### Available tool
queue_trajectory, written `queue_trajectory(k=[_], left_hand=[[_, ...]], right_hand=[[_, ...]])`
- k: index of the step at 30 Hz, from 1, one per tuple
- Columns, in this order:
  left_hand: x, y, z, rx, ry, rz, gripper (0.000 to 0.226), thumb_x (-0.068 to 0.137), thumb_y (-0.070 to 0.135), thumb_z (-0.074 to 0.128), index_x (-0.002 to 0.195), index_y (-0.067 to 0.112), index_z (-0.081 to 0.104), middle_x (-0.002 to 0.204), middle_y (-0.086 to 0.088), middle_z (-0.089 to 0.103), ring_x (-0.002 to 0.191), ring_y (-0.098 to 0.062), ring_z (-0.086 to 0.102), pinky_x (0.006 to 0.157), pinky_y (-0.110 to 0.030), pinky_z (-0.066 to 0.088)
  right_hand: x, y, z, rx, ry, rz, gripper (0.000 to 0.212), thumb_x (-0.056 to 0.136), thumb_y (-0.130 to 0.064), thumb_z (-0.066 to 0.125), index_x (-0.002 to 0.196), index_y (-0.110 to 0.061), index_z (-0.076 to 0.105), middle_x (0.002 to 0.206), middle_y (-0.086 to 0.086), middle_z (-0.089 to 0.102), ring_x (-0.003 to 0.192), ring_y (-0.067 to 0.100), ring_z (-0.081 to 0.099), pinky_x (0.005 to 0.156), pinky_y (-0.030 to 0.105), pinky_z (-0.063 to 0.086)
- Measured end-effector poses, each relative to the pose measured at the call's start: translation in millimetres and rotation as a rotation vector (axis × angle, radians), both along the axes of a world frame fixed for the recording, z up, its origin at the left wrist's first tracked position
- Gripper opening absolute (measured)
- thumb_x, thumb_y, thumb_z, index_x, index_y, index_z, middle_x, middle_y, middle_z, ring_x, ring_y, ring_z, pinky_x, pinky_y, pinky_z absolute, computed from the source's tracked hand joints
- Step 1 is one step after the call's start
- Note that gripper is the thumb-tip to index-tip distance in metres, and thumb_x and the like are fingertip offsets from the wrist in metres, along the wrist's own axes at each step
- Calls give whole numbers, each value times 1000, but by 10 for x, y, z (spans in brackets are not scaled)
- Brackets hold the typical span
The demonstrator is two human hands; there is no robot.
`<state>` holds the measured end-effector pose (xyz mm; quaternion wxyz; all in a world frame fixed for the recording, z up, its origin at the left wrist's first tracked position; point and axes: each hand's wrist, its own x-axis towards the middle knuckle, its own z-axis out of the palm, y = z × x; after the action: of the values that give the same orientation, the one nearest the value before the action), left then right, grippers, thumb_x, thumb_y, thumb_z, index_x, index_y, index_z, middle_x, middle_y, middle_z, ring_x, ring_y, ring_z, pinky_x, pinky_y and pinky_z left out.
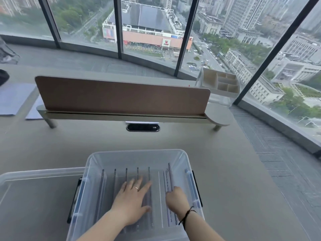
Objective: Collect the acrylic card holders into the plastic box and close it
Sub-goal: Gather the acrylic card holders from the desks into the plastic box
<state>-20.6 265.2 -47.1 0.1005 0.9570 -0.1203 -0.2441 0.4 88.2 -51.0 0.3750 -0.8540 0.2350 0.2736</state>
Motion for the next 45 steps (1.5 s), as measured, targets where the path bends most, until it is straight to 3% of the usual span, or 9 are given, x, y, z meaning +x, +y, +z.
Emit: queue_trajectory(k=[3, 11, 15, 17, 22, 35, 39, 42, 45], left_hand=[[-3, -75, -27, 44, -1, 6, 81, 92, 63, 41, 150, 41, -11, 163, -3, -10, 148, -30, -7, 120, -48, -2], [7, -122, -86, 74, 7, 40, 79, 93, 61, 41, 151, 41, -9, 163, -1, -4, 149, -29, -4, 119, -48, -4], [26, -120, -90, 56, 16, 64, 80, 92, 61, 45, 150, 43, -7, 163, 1, -2, 149, -27, -3, 119, -45, -5], [29, -131, -88, 46, 19, 78, 80, 91, 61, 46, 150, 44, -5, 163, 2, -1, 149, -26, -3, 119, -45, -5], [30, -170, -58, 38, 23, 114, 80, 90, 59, 50, 150, 45, -1, 163, 3, 3, 149, -25, 0, 119, -43, -5], [38, -287, 57, 44, 52, 178, 77, 90, 51, 55, 151, 45, 8, 163, 6, 5, 148, -22, 1, 120, -44, 0], [21, -166, 229, -113, -81, 282, 61, 92, 53, 51, 148, 40, 29, 159, 14, 21, 146, -12, 17, 118, -33, 14], [42, 151, 418, -291, -186, 476, 48, 94, 49, 51, 140, 39, 44, 144, 20, 45, 133, -1, 38, 107, -22, 30], [16, 590, 553, -405, -316, 698, 35, 92, 40, 59, 126, 33, 61, 117, 20, 65, 107, 5, 56, 95, -20, 44]], right_hand=[[57, 49, -138, -24, 40, 39, 42, 97, -16, 41, 136, -3, 43, 132, 15, 55, 114, 29, 58, 88, 29, 50], [117, 155, -345, -54, 56, 228, 6, 94, -9, 41, 96, -8, 47, 88, 6, 58, 80, 21, 50, 69, 24, 40], [113, 205, -408, -52, 87, 304, 27, 94, -11, 42, 69, -16, 33, 91, 2, 56, 89, 22, 60, 70, 23, 37], [120, 212, -379, -50, 96, 304, 16, 94, -11, 43, 78, -14, 43, 91, 4, 57, 108, 28, 60, 73, 26, 42], [95, 198, -319, -21, 116, 240, 6, 92, -12, 43, 92, -10, 48, 108, 11, 63, 108, 29, 61, 80, 29, 47], [87, 76, -296, 81, 124, 216, 38, 89, -28, 49, 121, -7, 47, 121, 12, 61, 110, 29, 60, 91, 33, 49], [123, 33, -124, 103, -180, 195, 85, 91, -35, 55, 151, -4, 4, 155, 17, 26, 138, 30, 36, 109, 39, 36], [181, 99, 74, -6, -399, 316, 84, 92, -39, 52, 153, -16, 0, 159, 8, 16, 143, 25, 27, 112, 40, 32], [294, 297, 188, -17, -508, 467, 73, 93, -35, 52, 152, -17, 12, 150, 8, 35, 136, 26, 35, 110, 40, 32]])
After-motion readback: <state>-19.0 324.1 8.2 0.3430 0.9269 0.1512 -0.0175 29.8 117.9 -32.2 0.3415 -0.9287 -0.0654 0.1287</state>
